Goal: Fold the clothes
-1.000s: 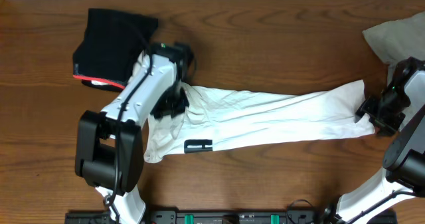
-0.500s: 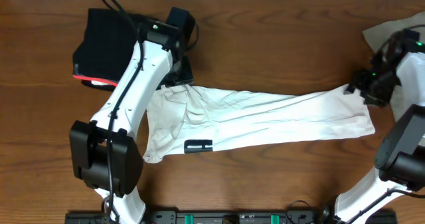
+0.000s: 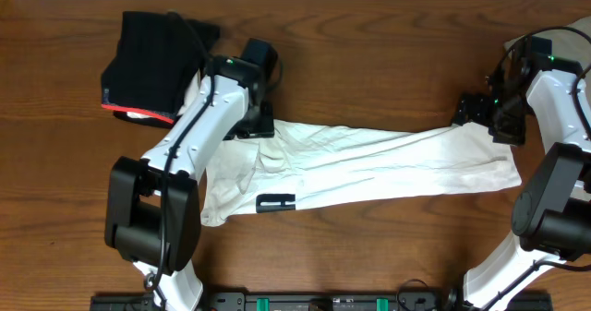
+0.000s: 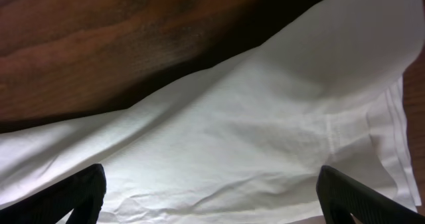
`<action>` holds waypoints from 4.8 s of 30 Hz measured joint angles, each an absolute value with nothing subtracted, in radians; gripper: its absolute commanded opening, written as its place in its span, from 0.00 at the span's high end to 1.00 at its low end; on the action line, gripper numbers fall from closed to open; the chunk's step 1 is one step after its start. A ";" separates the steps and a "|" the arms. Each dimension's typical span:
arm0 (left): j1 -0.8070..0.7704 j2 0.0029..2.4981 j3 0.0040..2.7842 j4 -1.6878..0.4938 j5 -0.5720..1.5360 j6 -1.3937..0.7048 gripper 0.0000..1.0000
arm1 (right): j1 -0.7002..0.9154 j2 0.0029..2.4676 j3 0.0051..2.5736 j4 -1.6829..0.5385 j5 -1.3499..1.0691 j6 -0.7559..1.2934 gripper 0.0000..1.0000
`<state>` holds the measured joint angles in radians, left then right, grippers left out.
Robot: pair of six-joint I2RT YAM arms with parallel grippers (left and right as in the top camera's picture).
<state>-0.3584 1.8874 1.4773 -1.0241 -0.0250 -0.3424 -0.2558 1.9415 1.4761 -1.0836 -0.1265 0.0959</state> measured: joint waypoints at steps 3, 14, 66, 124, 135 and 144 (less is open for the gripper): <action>-0.373 1.887 1.451 -0.989 -0.021 -0.318 0.39 | -0.256 1.942 1.476 -1.084 -0.126 0.096 0.01; -0.375 1.888 1.350 -0.849 -0.010 -0.305 0.44 | -0.256 1.942 1.476 -1.084 -0.126 0.096 0.01; -0.375 1.938 1.334 -0.765 -0.120 -0.370 0.53 | -0.256 1.942 1.476 -1.084 -0.126 0.096 0.01; -0.236 1.657 1.388 -1.088 -0.198 -0.603 0.94 | -0.256 1.942 1.476 -1.084 -0.127 0.095 0.01; -0.236 1.697 1.155 -0.852 0.044 -0.603 0.94 | -0.256 1.942 1.476 -1.083 -0.127 0.095 0.01; -0.236 1.698 1.028 -0.802 0.093 -0.603 0.94 | -0.256 1.942 1.476 -1.084 -0.127 0.095 0.01</action>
<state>-0.2363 1.6981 1.0275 -0.8024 0.0933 -0.6025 -0.2558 1.9415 1.4761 -1.0836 -0.1268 0.0952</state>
